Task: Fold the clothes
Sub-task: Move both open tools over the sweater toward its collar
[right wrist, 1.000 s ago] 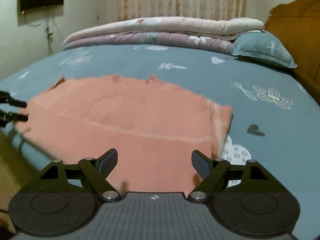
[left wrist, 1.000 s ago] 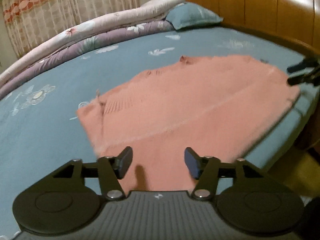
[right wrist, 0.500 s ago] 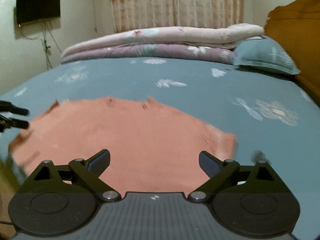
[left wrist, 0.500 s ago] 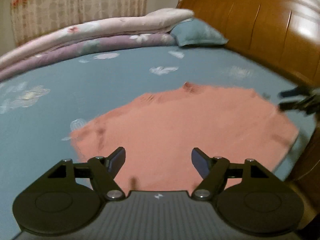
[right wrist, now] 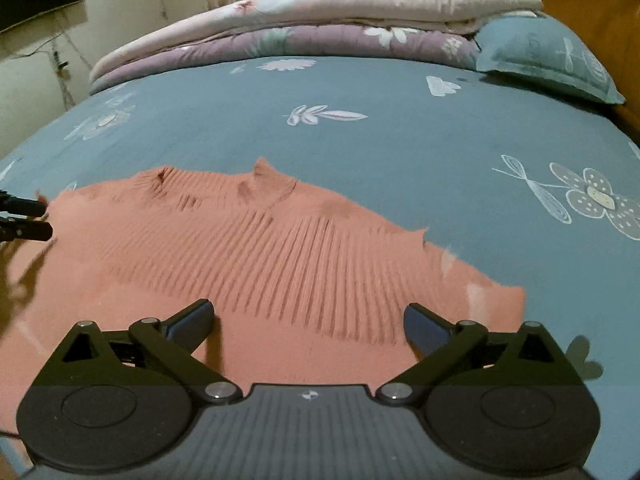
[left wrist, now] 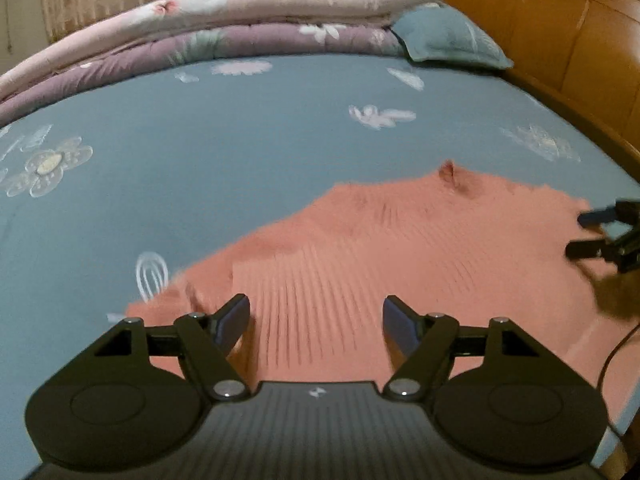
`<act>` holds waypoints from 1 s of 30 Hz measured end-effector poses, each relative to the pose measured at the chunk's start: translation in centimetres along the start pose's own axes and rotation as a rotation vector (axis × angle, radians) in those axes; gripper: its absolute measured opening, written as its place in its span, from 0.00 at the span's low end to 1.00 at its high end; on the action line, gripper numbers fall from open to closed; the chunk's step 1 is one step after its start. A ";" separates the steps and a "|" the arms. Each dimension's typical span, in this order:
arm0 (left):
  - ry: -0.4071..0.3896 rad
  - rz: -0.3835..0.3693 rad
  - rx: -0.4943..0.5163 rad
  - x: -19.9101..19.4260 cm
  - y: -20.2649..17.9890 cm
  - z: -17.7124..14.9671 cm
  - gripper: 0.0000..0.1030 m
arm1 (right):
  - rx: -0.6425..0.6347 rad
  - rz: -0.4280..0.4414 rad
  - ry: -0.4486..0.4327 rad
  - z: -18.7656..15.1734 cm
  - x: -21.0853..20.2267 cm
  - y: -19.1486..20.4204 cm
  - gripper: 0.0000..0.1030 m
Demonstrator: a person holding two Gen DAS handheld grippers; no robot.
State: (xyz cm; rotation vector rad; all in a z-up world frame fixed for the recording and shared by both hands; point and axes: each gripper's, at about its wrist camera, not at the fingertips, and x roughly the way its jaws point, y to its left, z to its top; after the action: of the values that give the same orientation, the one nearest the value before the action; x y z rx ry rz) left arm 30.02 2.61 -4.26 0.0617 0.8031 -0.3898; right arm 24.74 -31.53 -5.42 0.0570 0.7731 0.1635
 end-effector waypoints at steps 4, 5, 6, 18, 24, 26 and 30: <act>0.039 -0.091 -0.042 1.0 -0.5 1.2 0.73 | 0.023 0.041 0.024 1.5 0.0 0.7 1.00; 0.053 -0.096 -0.045 1.4 -0.7 1.2 0.73 | 0.032 0.045 0.035 1.6 0.3 0.8 1.00; 0.067 -0.093 -0.054 1.8 -0.7 1.1 0.73 | 0.045 0.049 0.052 1.7 0.8 0.8 1.00; 0.130 -0.015 -0.170 5.5 1.0 5.1 0.73 | 0.017 -0.016 0.176 2.8 3.2 1.7 1.00; 0.106 -0.126 -0.141 4.2 -1.2 5.9 0.77 | 0.017 -0.044 0.198 3.0 3.7 2.3 1.00; 0.139 -0.130 -0.153 5.0 -1.4 5.2 0.77 | 0.020 -0.047 0.200 3.1 3.8 2.3 1.00; 0.169 -0.109 -0.181 6.0 -0.7 4.6 0.76 | 0.017 -0.053 0.202 3.1 3.9 2.4 1.00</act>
State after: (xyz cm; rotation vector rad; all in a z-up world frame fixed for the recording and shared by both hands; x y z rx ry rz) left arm 36.72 -0.86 -5.22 -0.1204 1.0082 -0.4172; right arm 29.37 -28.45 -5.63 0.0364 0.9770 0.1131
